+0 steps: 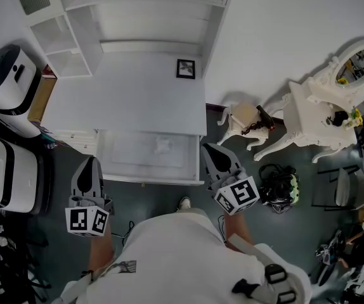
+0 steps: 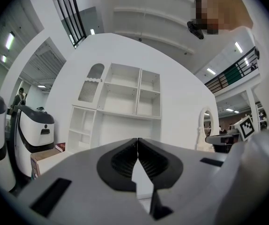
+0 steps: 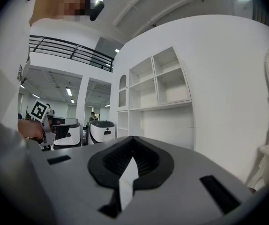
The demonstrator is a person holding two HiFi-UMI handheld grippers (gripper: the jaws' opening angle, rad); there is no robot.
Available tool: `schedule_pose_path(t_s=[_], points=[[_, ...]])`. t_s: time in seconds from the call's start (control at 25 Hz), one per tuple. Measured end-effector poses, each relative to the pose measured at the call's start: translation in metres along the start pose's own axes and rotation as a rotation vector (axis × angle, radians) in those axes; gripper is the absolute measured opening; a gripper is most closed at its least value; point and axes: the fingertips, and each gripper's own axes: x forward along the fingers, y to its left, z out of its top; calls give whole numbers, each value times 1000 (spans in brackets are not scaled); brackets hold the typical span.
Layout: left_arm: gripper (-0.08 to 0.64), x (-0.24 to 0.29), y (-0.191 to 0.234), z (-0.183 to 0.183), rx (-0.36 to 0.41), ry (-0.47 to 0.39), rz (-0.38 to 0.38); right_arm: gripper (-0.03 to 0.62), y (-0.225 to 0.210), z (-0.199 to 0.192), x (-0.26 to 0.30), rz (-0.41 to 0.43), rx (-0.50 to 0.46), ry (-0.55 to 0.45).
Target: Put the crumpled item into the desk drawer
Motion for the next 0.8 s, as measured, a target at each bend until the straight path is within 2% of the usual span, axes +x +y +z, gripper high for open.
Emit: schedule_pose_path(t_s=[0.44, 0.8], points=[[17, -5, 3, 1, 22, 9, 23, 11, -4, -9, -3, -8, 18, -4], [17, -9, 0, -6, 14, -5, 30, 11, -1, -13, 5, 28, 19, -9]])
